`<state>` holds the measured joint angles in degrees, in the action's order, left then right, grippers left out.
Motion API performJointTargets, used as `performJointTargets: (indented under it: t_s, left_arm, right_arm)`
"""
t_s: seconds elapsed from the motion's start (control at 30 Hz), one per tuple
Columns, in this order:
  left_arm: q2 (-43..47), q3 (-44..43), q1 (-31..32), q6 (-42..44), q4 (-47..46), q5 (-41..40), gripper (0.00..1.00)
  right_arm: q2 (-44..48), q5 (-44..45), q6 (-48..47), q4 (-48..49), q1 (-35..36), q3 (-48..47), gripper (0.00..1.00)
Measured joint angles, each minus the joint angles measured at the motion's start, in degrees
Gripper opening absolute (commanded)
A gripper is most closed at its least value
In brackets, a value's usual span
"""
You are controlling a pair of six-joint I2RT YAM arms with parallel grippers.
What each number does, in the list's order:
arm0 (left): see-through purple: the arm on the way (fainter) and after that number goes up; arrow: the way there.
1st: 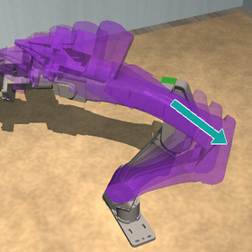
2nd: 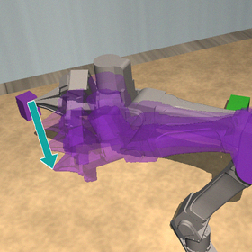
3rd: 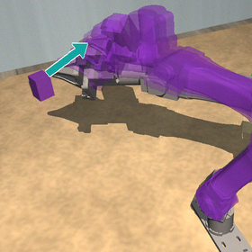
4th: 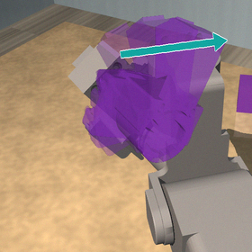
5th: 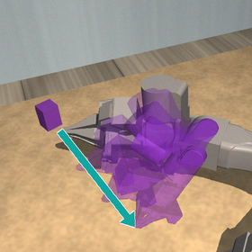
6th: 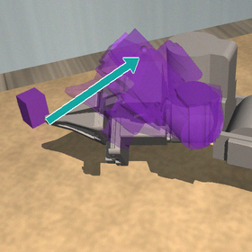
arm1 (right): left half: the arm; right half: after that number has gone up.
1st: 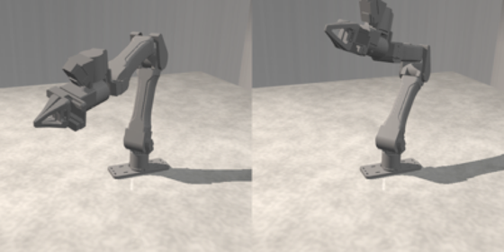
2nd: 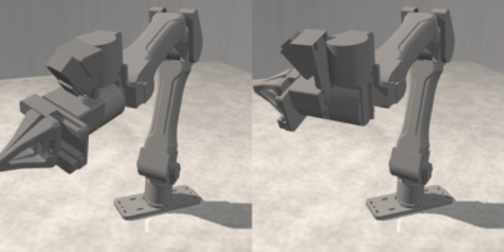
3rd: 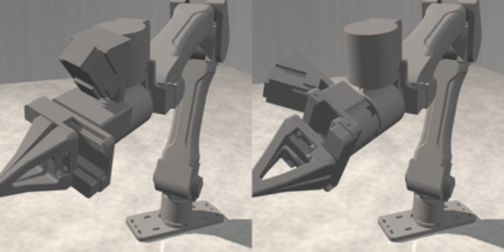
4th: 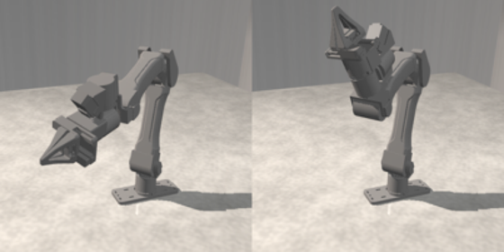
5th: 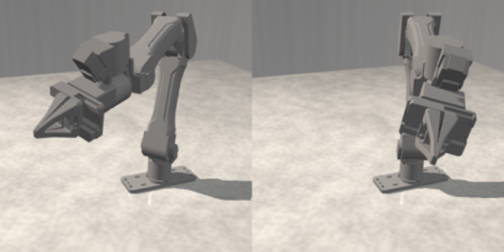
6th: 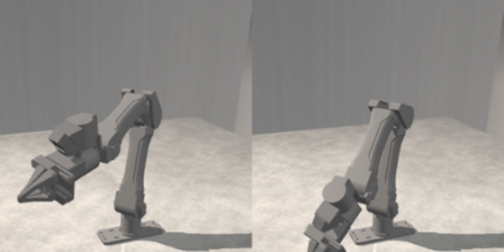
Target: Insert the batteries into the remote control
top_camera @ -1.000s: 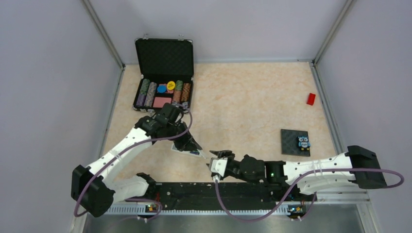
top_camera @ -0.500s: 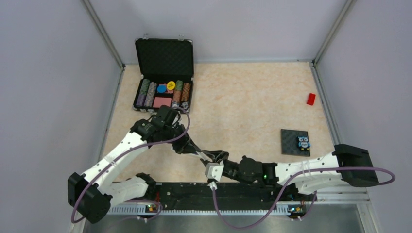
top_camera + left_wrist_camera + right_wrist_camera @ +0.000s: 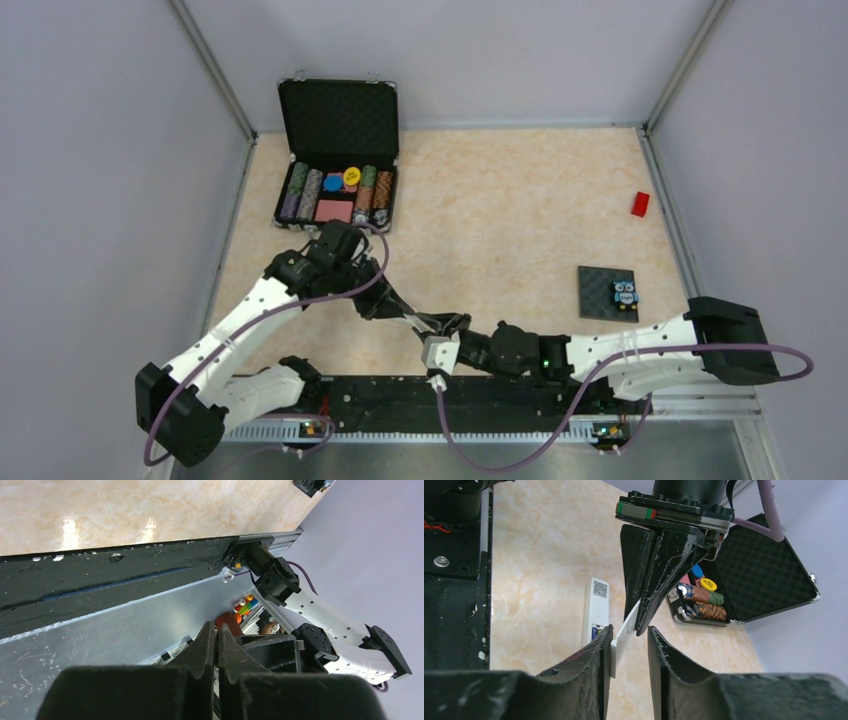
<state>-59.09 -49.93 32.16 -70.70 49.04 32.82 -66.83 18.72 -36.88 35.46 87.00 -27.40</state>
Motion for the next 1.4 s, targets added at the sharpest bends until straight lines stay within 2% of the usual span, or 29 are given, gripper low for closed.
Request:
performJointTargets:
  t_s: [0.23,0.27,0.4,0.43,0.5,0.67,0.83,0.97,1.2,1.4]
  left_arm:
    - [0.13,0.04,0.0,-0.92,-0.87,-0.09,0.0]
    - [0.17,0.17,0.0,-1.07,-0.9,-0.11,0.04]
    - [1.01,1.22,-0.04,-1.11,-1.42,-0.24,0.53]
    - [1.42,1.49,-0.04,-1.09,-1.57,-0.31,0.59]
    - [2.58,1.84,-0.04,-0.96,-1.99,-0.87,0.66]
    - [6.99,3.43,-2.47,0.57,-2.45,-5.18,0.69]
    - [12.26,7.82,-11.37,4.81,-3.58,-12.04,0.69]
    - [10.62,9.81,-17.07,10.86,-4.0,-17.59,0.69]
    - [5.73,9.75,-19.19,22.4,-4.37,-30.12,0.7]
    - [8.41,10.82,-20.81,26.58,-6.25,-33.75,0.7]
  right_arm:
    - [0.0,-0.44,0.5,-1.2,0.0,0.02,0.05]
    - [0.0,-0.24,0.55,-1.18,0.0,0.0,0.02]
    - [0.0,0.57,1.57,-1.2,0.0,-0.04,0.0]
    - [0.04,0.79,2.43,-1.36,0.0,-0.13,0.0]
    - [0.09,0.9,4.57,-2.25,0.0,-0.17,0.0]
    - [1.55,4.24,17.94,-9.86,0.0,-3.02,0.0]
    - [3.76,9.11,38.14,-16.41,-0.09,-5.73,0.0]
    - [4.07,9.6,53.92,-20.59,-2.93,-5.73,0.0]
    - [-0.07,-2.64,80.37,-22.36,-17.38,-6.71,0.0]
    - [-10.82,-10.49,98.84,-18.71,-18.4,-10.29,0.0]
